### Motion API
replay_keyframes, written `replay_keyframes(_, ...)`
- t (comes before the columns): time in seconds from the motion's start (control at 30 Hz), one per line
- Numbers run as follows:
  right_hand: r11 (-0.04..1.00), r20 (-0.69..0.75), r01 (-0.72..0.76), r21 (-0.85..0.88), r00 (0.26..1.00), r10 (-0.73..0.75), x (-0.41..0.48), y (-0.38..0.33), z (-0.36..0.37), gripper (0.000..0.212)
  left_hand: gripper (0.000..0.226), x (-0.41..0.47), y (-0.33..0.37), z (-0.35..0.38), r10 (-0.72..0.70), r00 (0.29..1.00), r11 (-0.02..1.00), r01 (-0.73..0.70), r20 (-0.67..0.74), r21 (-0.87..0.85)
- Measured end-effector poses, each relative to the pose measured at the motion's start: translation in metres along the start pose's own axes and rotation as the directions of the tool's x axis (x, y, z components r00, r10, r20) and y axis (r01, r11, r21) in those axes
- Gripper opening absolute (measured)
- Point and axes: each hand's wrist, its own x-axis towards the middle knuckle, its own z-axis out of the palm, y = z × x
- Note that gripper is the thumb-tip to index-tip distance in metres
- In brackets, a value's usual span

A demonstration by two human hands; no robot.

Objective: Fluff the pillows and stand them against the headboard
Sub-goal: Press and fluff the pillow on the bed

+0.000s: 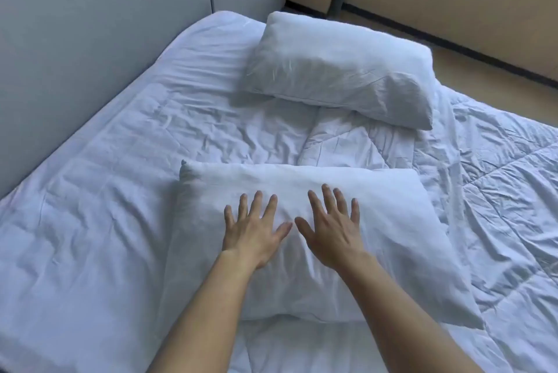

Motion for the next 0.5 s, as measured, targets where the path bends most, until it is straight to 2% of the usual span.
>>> replay_keyframes(0.1, 0.995, -0.109, 0.024, -0.093, 0.993, -0.034, 0.044, 0.014, 0.040, 0.069, 0.063, 0.049, 0.010, 0.042, -0.037, 0.993, 0.999, 0.036, -0.115, -0.005)
replay_keyframes(0.27, 0.990, -0.094, 0.064, -0.123, 0.993, -0.076, 0.077, 0.046, 0.137, 0.069, 0.057, 0.093, -0.010, 0.153, 0.009, 0.927, 0.996, 0.025, -0.375, 0.086)
replay_keyframes(0.37, 0.992, -0.144, 0.062, -0.113, 0.987, -0.078, 0.081, 0.054, 0.195, 0.069, 0.059, 0.103, -0.015, 0.206, 0.030, 0.899, 0.991, 0.031, -0.436, 0.131)
replay_keyframes(0.5, 0.990, -0.202, 0.066, -0.123, 0.975, -0.091, 0.097, 0.058, 0.224, 0.068, 0.059, 0.120, -0.019, 0.227, 0.026, 0.881, 0.991, 0.040, -0.472, 0.129)
